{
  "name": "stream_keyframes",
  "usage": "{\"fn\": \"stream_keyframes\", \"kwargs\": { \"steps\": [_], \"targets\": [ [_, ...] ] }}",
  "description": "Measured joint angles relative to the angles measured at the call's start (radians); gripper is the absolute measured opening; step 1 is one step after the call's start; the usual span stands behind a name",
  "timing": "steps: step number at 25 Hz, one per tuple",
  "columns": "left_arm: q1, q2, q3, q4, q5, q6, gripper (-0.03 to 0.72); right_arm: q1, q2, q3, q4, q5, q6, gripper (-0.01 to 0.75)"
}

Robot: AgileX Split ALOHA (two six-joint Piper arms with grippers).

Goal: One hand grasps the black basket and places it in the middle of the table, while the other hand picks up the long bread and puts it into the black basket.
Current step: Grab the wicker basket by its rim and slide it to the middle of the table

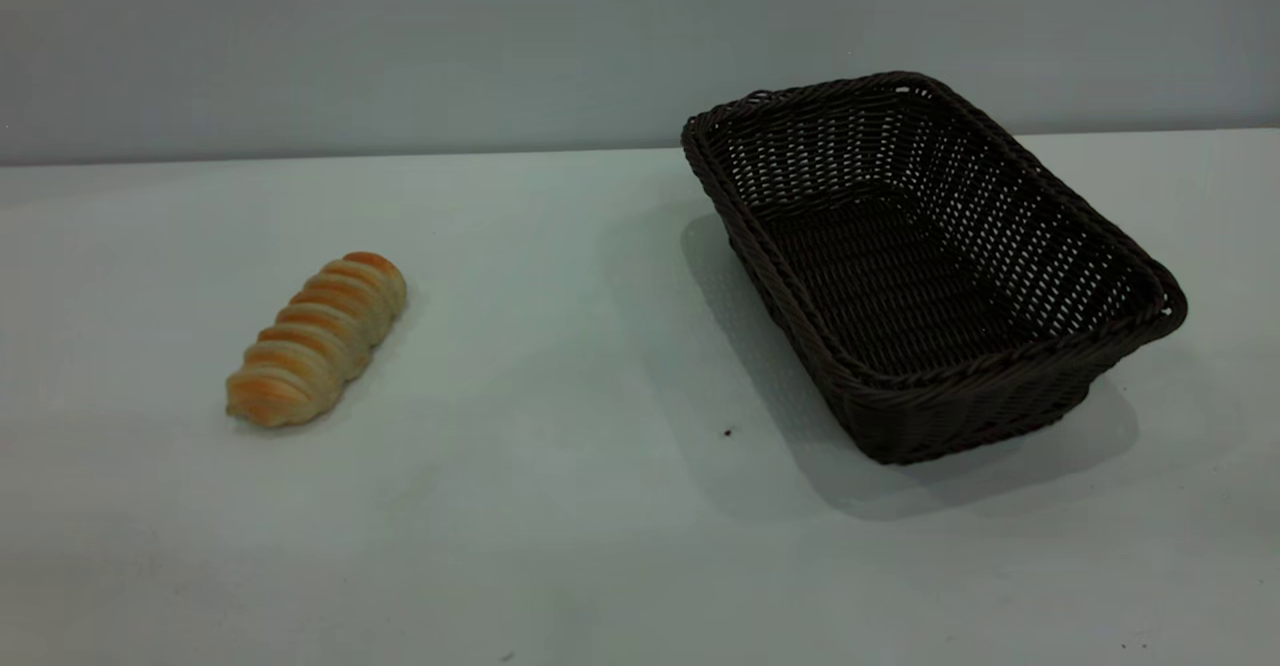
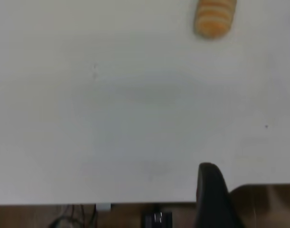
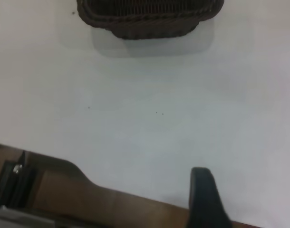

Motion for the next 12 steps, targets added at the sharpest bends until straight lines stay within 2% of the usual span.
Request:
{"fn": "stream_keyframes", "kwargs": {
  "steps": [8, 12],
  "targets": [
    [0.0, 0.136, -0.005, 0.0, -0.088, -0.059, 0.56, 0.0, 0.179, -0.015, 0.12, -0.08, -0.027, 0.558],
    [0.0, 0.146, -0.005, 0.0, -0.112, -0.092, 0.574, 0.0, 0.273, -0.015, 0.182, -0.094, -0.035, 0.565]
  ]
}}
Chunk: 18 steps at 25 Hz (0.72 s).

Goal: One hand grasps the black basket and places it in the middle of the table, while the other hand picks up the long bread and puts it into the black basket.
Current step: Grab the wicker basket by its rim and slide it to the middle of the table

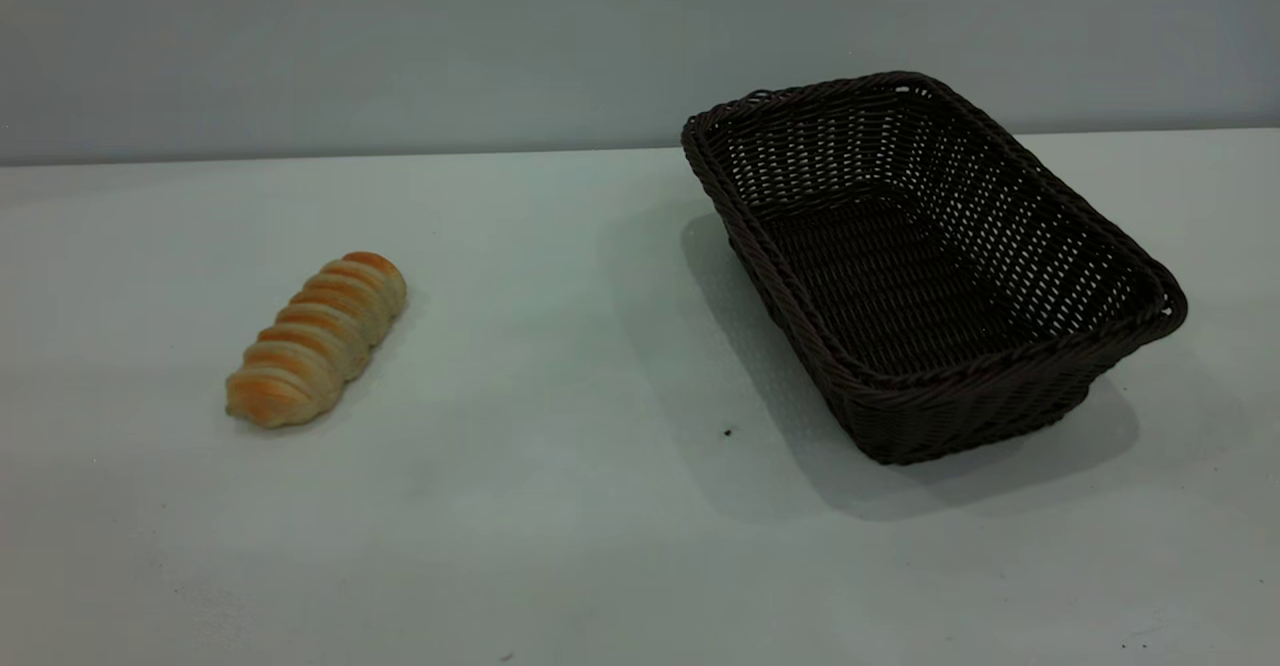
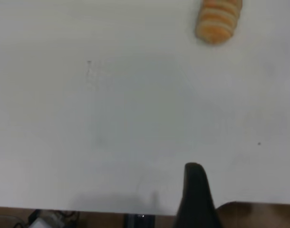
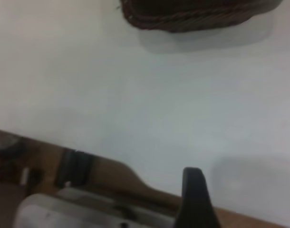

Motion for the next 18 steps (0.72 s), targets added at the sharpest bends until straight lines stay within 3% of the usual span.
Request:
{"fn": "stream_keyframes", "kwargs": {
  "steps": [18],
  "targets": [
    [0.0, 0.0, 0.0, 0.0, -0.002, 0.033, 0.576, 0.0, 0.421, 0.0, 0.244, -0.185, -0.114, 0.566]
  ]
}}
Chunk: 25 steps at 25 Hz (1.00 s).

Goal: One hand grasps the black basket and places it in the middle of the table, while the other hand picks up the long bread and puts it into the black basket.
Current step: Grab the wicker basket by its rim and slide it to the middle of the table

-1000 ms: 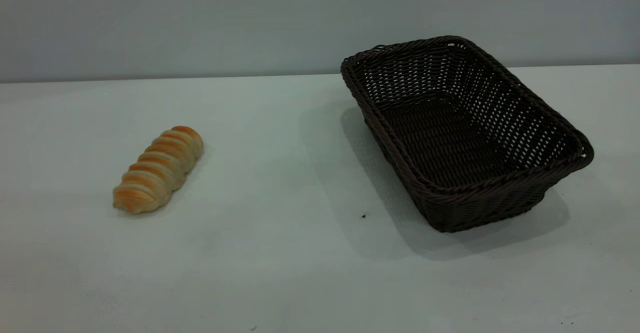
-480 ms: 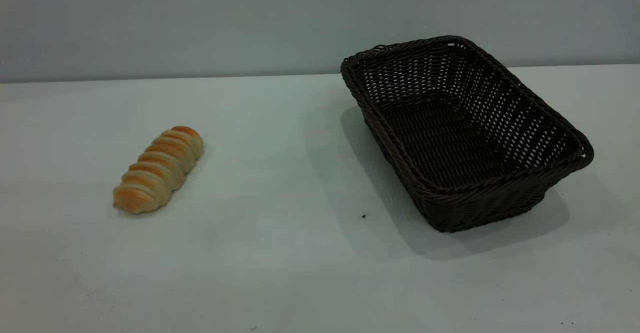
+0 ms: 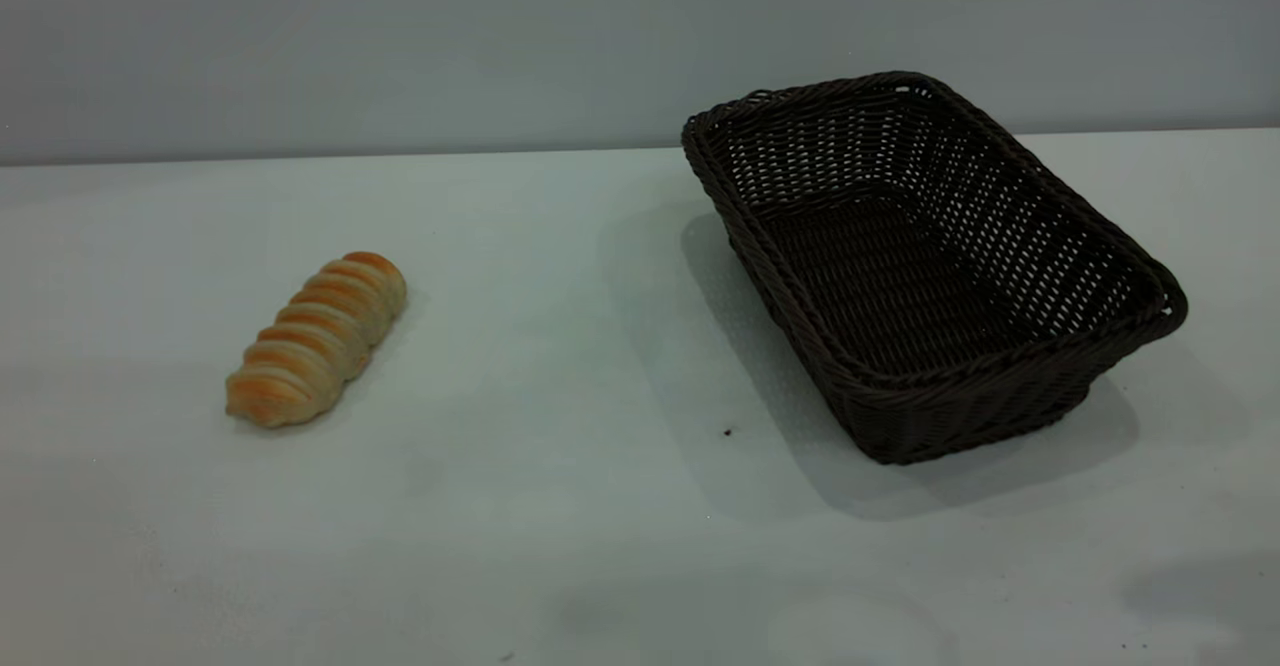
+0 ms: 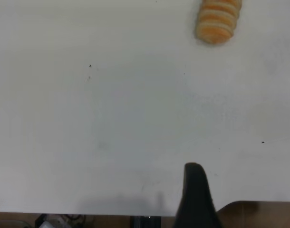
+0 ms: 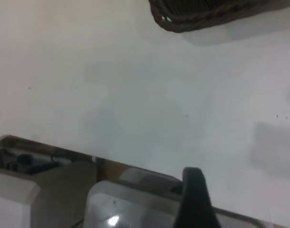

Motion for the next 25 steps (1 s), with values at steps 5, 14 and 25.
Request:
{"fn": "stream_keyframes", "kwargs": {
  "steps": [5, 14, 25],
  "targets": [
    [0.0, 0.0, 0.0, 0.0, 0.0, -0.003, 0.576, 0.017, 0.11, -0.035, 0.02, -0.032, -0.02, 0.566],
    [0.0, 0.0, 0.0, 0.0, 0.003, -0.003, 0.576, 0.178, 0.355, -0.159, 0.011, -0.167, 0.092, 0.566],
    [0.0, 0.0, 0.0, 0.0, 0.014, -0.003, 0.576, 0.179, 0.446, -0.165, 0.034, -0.332, 0.278, 0.566]
  ]
}}
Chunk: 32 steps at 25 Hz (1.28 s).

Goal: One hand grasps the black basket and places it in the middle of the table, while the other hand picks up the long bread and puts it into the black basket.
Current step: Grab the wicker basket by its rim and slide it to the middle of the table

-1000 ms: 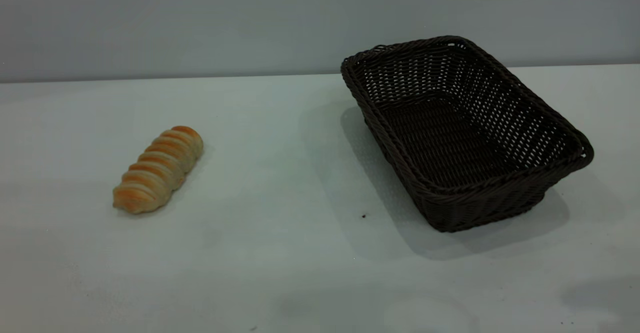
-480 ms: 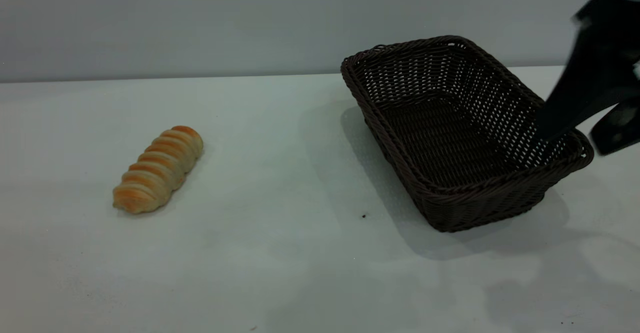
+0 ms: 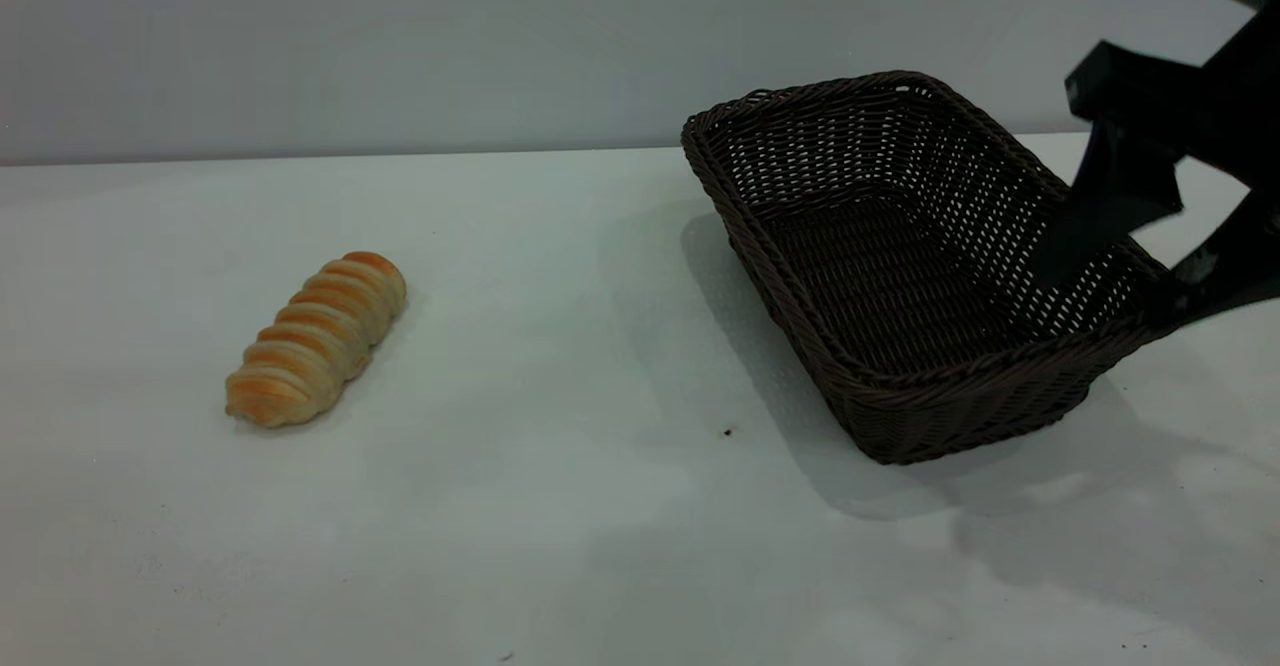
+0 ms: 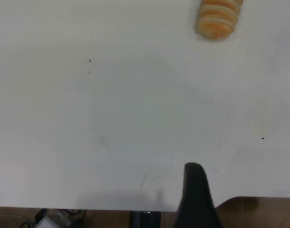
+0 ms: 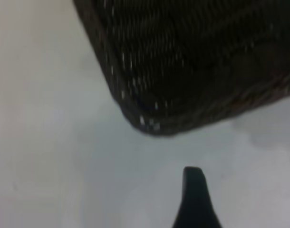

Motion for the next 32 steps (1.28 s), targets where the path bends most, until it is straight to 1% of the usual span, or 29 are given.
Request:
{"fn": "stream_keyframes", "kwargs": {
  "steps": [6, 10, 20, 26, 32],
  "targets": [
    [0.0, 0.0, 0.0, 0.0, 0.001, -0.001, 0.576, 0.0, 0.009, -0.001, 0.031, -0.04, 0.047, 0.566],
    [0.0, 0.0, 0.0, 0.0, 0.001, -0.003, 0.576, 0.0, 0.063, -0.001, 0.07, -0.061, 0.07, 0.566],
    [0.0, 0.0, 0.0, 0.0, 0.009, -0.004, 0.576, 0.0, 0.204, -0.002, 0.182, -0.143, 0.066, 0.566],
    [0.0, 0.0, 0.0, 0.0, 0.01, -0.004, 0.576, 0.0, 0.252, -0.018, 0.245, -0.164, 0.026, 0.566],
    [0.0, 0.0, 0.0, 0.0, 0.011, -0.004, 0.576, 0.0, 0.311, -0.068, 0.29, -0.178, 0.013, 0.566]
  ]
}}
